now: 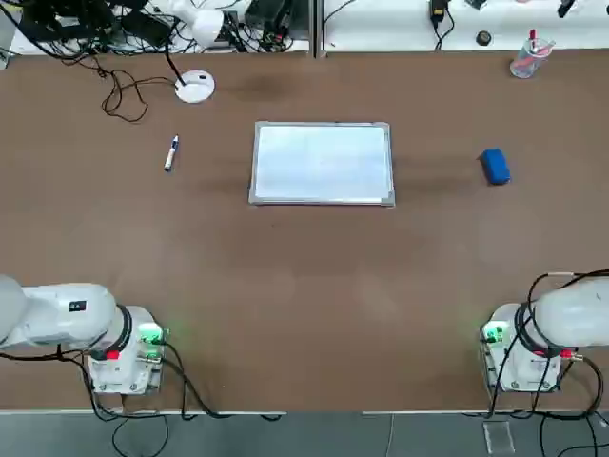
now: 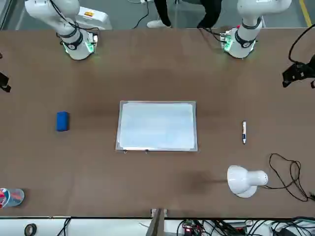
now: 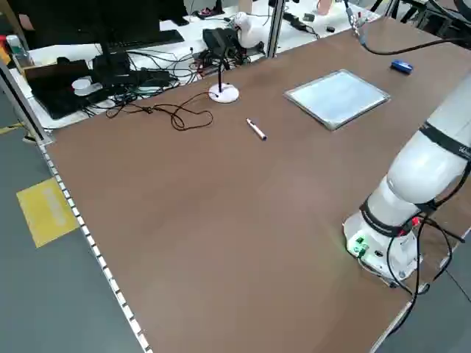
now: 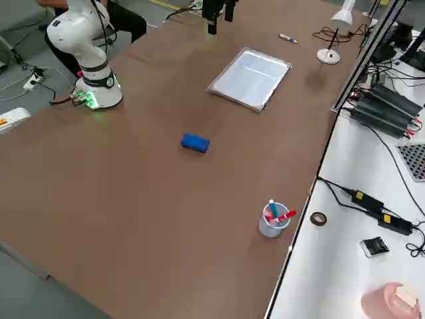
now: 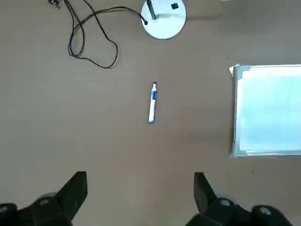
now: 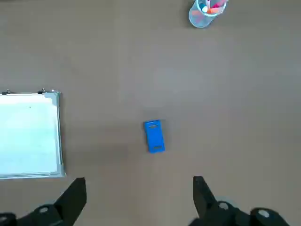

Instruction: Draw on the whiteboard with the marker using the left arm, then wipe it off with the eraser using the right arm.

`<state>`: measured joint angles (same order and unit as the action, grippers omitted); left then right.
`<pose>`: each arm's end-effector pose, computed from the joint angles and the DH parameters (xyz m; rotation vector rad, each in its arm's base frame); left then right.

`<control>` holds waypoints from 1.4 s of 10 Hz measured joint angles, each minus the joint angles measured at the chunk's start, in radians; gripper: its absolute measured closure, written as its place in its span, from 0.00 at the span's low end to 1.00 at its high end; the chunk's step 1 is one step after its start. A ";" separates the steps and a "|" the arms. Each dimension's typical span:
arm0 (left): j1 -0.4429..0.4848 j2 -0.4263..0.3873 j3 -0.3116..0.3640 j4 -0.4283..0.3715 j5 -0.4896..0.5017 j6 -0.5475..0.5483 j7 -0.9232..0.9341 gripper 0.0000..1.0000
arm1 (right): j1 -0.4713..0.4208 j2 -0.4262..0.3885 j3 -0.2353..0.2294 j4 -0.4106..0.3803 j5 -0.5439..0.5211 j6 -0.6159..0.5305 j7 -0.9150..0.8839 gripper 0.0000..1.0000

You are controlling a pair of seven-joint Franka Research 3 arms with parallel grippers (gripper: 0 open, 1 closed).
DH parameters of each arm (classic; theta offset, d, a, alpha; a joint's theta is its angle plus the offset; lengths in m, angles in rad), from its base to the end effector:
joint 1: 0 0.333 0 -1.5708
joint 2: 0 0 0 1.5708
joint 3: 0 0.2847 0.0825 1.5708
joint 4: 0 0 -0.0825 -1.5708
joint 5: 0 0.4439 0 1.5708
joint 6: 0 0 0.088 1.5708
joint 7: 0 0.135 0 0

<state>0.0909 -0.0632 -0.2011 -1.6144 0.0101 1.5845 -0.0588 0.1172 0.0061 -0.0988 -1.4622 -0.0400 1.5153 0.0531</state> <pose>0.5955 -0.0674 0.5808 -3.1202 0.0799 -0.0528 0.6116 0.0058 0.6141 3.1014 -0.0587 0.0752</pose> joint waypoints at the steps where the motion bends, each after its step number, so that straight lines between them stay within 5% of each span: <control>1: 0.000 0.000 0.000 0.000 0.000 0.000 0.000 0.00 | 0.001 0.000 0.000 0.000 -0.001 0.000 0.000 0.00; 9: 0.000 0.027 0.000 -0.012 0.000 0.003 0.000 0.00 | 0.007 -0.004 0.000 0.009 -0.002 0.000 0.000 0.00; 14: 0.000 0.056 0.001 -0.166 0.014 0.196 0.000 0.00 | 0.007 -0.005 -0.001 0.011 -0.005 0.000 0.000 0.00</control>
<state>0.0913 -0.0070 -0.2004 -1.7800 0.0244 1.7806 -0.0586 0.1237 0.0015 -0.1002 -1.4512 -0.0450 1.5152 0.0532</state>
